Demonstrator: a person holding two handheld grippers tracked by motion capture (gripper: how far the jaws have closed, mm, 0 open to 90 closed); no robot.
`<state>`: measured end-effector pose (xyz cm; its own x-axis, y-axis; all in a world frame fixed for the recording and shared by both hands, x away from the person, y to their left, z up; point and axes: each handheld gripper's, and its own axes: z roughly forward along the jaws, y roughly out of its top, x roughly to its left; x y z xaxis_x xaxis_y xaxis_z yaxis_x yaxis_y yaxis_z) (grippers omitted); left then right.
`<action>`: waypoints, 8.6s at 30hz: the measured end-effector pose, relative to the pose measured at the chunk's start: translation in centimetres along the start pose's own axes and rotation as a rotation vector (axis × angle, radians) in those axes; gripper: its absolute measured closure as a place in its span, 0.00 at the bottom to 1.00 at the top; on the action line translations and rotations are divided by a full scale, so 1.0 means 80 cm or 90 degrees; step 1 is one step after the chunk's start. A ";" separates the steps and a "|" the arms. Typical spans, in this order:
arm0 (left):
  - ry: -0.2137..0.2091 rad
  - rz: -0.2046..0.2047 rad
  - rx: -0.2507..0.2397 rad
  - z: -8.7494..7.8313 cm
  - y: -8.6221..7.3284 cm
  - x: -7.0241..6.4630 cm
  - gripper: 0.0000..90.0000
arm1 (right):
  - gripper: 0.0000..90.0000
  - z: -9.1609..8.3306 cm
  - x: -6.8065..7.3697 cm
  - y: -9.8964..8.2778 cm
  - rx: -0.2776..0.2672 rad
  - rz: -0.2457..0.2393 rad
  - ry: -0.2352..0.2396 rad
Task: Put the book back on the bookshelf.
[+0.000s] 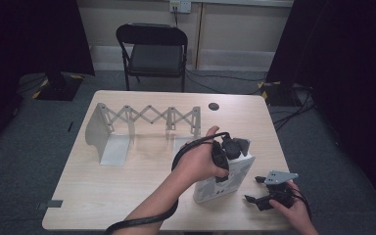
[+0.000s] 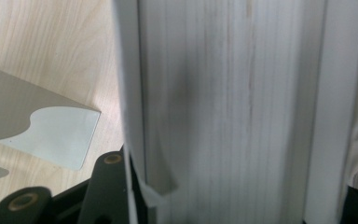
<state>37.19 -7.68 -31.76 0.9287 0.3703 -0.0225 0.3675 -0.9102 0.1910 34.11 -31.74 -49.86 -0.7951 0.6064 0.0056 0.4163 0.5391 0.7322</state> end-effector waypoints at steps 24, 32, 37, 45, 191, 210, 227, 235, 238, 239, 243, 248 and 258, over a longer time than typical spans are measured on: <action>-0.004 -0.047 0.038 -0.020 -0.027 0.010 0.59 | 0.15 0.000 0.000 0.000 0.000 0.000 0.003; -0.015 -0.069 0.039 -0.029 -0.036 0.015 0.59 | 0.14 0.000 0.000 0.000 0.001 0.000 0.003; -0.012 -0.069 0.036 -0.033 -0.041 0.015 0.59 | 0.14 0.000 0.000 0.000 0.001 -0.001 0.002; -0.019 -0.080 0.042 -0.036 -0.048 0.018 0.59 | 0.14 0.000 0.000 0.000 0.000 -0.002 0.002; 0.013 -0.398 0.016 -0.070 -0.110 0.130 0.59 | 0.14 0.000 0.000 0.000 0.001 -0.002 0.001; 0.028 -0.421 0.000 -0.072 -0.095 0.141 0.59 | 0.14 0.000 0.000 0.000 0.000 -0.002 0.002; 0.038 -0.433 -0.008 -0.069 -0.085 0.151 0.59 | 0.14 0.000 0.000 0.000 0.000 -0.001 0.002; 0.038 -0.448 -0.012 -0.068 -0.085 0.156 0.59 | 0.14 0.000 0.000 0.000 0.000 -0.001 0.002; 0.041 -0.452 -0.015 -0.067 -0.084 0.157 0.59 | 0.14 0.000 0.000 0.000 0.000 -0.001 0.002; 0.041 -0.454 -0.016 -0.066 -0.084 0.157 0.59 | 0.14 0.000 0.000 0.000 0.000 -0.001 0.002; 0.037 -0.462 -0.024 -0.065 -0.083 0.160 0.59 | 0.14 0.000 0.000 0.000 0.001 -0.001 0.001; 0.038 -0.466 -0.028 -0.066 -0.078 0.162 0.59 | 0.14 0.000 0.000 0.000 0.000 -0.001 0.002; 0.050 -0.476 -0.032 -0.064 -0.071 0.168 0.59 | 0.14 0.000 0.000 0.000 0.001 -0.002 0.003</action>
<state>47.32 3.39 -28.14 0.4251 0.9003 -0.0936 0.8944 -0.4019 0.1964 34.12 -31.74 -49.86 -0.7983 0.6022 0.0068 0.4147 0.5415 0.7313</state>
